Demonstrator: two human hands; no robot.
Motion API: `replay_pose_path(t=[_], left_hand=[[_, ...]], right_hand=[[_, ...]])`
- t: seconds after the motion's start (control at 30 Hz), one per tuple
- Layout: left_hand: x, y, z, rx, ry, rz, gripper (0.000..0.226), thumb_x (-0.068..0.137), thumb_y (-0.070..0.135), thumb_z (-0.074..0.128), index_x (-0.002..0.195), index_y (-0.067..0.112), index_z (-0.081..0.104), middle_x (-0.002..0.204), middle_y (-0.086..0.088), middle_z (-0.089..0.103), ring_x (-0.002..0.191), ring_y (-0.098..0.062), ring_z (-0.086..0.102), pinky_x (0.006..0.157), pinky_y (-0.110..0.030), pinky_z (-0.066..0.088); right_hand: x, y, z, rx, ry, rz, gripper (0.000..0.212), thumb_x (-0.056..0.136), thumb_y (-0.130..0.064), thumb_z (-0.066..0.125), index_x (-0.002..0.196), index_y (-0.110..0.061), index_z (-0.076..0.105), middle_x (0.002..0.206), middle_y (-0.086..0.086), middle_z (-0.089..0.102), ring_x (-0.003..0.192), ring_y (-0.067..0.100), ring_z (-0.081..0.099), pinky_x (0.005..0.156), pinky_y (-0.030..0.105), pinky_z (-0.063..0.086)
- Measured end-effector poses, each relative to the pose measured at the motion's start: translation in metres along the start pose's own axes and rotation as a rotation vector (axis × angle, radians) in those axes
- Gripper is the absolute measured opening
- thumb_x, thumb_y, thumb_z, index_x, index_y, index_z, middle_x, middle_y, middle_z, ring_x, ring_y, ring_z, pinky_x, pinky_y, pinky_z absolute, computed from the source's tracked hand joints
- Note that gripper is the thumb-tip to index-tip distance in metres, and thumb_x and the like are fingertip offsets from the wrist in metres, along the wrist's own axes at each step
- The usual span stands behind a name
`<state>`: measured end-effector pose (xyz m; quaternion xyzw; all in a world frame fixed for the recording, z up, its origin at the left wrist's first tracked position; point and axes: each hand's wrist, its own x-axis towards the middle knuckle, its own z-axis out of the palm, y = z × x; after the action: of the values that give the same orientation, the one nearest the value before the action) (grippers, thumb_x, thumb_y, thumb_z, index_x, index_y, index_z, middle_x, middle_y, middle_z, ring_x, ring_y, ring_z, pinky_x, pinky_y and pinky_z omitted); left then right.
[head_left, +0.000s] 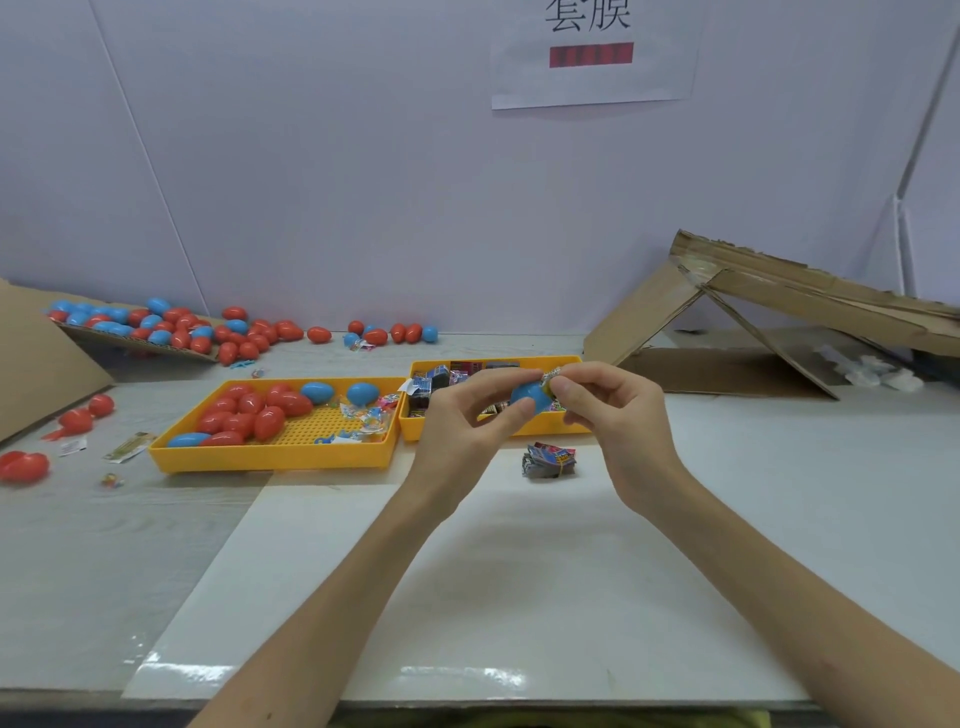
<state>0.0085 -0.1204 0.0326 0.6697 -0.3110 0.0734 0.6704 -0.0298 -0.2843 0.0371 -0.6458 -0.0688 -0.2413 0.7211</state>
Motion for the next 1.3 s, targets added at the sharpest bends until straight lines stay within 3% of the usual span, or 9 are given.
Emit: replay_pose_path(t=[0.1, 0.2, 0.47, 0.6, 0.7, 0.8, 0.93, 1.3], left_hand=[[0.0001, 0.0004, 0.0005, 0.013, 0.010, -0.001, 0.029, 0.091, 0.012, 0.072, 0.105, 0.038, 0.072, 0.103, 0.021, 0.074, 0.106, -0.006, 0.068, 0.082, -0.020, 0.056], [0.0007, -0.0005, -0.0001, -0.010, 0.020, 0.008, 0.026, 0.091, 0.013, 0.073, 0.105, 0.034, 0.073, 0.104, 0.016, 0.075, 0.105, -0.009, 0.069, 0.087, -0.028, 0.059], [0.0024, -0.0020, -0.0013, -0.041, 0.039, -0.007, 0.020, 0.088, 0.013, 0.076, 0.103, 0.026, 0.074, 0.110, 0.010, 0.074, 0.107, -0.013, 0.069, 0.091, -0.040, 0.060], [0.0023, -0.0017, -0.0020, -0.045, 0.053, -0.018, 0.019, 0.085, 0.015, 0.079, 0.099, 0.027, 0.074, 0.105, 0.007, 0.076, 0.104, -0.011, 0.070, 0.089, -0.032, 0.059], [0.0030, -0.0012, -0.0025, -0.030, 0.060, -0.011, 0.021, 0.083, 0.014, 0.081, 0.098, 0.027, 0.074, 0.102, 0.008, 0.076, 0.100, -0.009, 0.071, 0.085, -0.023, 0.056], [0.0033, -0.0012, -0.0034, -0.033, 0.062, -0.011, 0.023, 0.082, 0.011, 0.081, 0.100, 0.025, 0.074, 0.103, 0.007, 0.077, 0.101, -0.009, 0.071, 0.085, -0.022, 0.056], [0.0035, -0.0013, -0.0055, -0.042, 0.079, -0.032, 0.024, 0.081, 0.014, 0.082, 0.103, 0.021, 0.074, 0.105, 0.006, 0.077, 0.104, -0.010, 0.071, 0.087, -0.026, 0.058], [0.0029, 0.0016, -0.0043, -0.051, 0.066, -0.044, 0.026, 0.081, 0.008, 0.082, 0.098, 0.026, 0.075, 0.104, 0.011, 0.076, 0.103, -0.006, 0.070, 0.079, -0.018, 0.054]], right_hand=[[0.0003, -0.0007, -0.0007, 0.009, -0.011, 0.011, 0.012, 0.077, -0.024, 0.076, 0.086, -0.016, 0.076, 0.080, -0.002, 0.074, 0.077, 0.009, 0.068, 0.066, 0.020, 0.054], [0.0016, 0.0009, -0.0013, 0.012, 0.000, -0.002, 0.004, 0.085, -0.013, 0.075, 0.086, -0.016, 0.076, 0.081, 0.000, 0.075, 0.078, 0.011, 0.069, 0.066, 0.021, 0.055], [0.0019, 0.0027, -0.0015, -0.050, 0.024, -0.064, 0.014, 0.085, -0.002, 0.075, 0.093, -0.014, 0.073, 0.084, -0.003, 0.074, 0.073, 0.012, 0.069, 0.063, 0.020, 0.053], [0.0000, 0.0030, -0.0008, -0.195, -0.002, -0.153, 0.019, 0.085, -0.003, 0.077, 0.095, -0.019, 0.072, 0.090, 0.003, 0.072, 0.069, 0.014, 0.067, 0.063, 0.023, 0.054], [-0.0007, 0.0022, -0.0008, -0.427, 0.013, -0.397, 0.020, 0.084, -0.007, 0.079, 0.098, -0.019, 0.071, 0.100, 0.002, 0.064, 0.073, 0.015, 0.064, 0.066, 0.022, 0.052], [-0.0009, 0.0031, -0.0011, -0.542, -0.048, -0.555, 0.016, 0.085, -0.005, 0.077, 0.096, -0.016, 0.076, 0.099, 0.003, 0.062, 0.075, 0.016, 0.063, 0.067, 0.019, 0.050], [-0.0003, 0.0049, -0.0008, -0.577, -0.081, -0.563, 0.017, 0.086, -0.007, 0.078, 0.101, -0.014, 0.077, 0.099, 0.003, 0.063, 0.078, 0.015, 0.063, 0.069, 0.017, 0.051], [0.0001, 0.0044, -0.0032, -0.605, -0.040, -0.586, 0.010, 0.084, -0.006, 0.079, 0.093, -0.010, 0.079, 0.094, 0.002, 0.061, 0.072, 0.013, 0.057, 0.064, 0.020, 0.047]])
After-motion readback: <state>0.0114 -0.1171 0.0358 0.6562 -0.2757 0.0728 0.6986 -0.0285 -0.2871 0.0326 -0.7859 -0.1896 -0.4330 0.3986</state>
